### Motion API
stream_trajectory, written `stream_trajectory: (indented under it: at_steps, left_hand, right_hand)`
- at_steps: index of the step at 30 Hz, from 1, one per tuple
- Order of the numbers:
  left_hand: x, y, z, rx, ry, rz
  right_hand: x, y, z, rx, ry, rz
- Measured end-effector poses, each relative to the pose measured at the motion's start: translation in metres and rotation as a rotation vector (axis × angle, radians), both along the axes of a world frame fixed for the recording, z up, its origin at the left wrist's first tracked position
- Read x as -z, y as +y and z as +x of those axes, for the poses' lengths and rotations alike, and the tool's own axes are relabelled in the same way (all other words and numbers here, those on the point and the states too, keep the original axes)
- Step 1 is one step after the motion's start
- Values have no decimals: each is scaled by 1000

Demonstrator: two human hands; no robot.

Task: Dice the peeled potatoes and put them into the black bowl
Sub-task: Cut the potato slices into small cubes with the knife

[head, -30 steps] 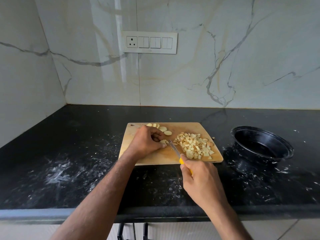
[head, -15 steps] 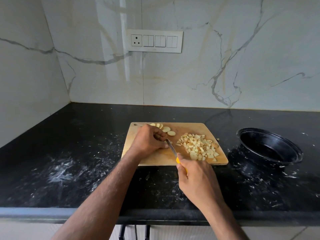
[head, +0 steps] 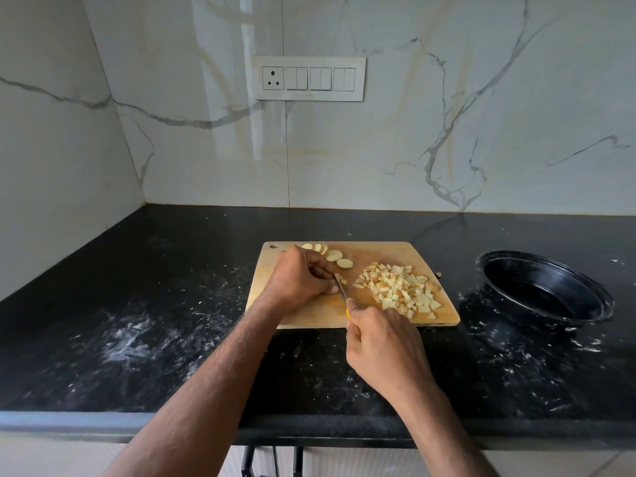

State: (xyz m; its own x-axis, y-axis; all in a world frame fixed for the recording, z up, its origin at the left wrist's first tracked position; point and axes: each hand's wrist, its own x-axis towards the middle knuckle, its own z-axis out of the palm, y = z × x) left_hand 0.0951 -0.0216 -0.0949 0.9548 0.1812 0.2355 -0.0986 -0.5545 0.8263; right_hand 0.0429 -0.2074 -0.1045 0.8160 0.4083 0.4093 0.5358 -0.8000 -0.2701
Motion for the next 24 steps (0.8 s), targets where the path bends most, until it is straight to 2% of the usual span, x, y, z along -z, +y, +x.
stream_trajectory:
  at_steps: [12,18,24]
  left_hand:
    - [-3,1,-3,-25,24,-47]
    - [-5,7,-8,40,33,-53]
    - [-5,10,-9,28,20,-31]
  right_hand:
    - [6,-27,-14,-50,8,56]
    - [3,-33,-17,-25,7,246]
    - [-1,-22,-16,-84,42,252]
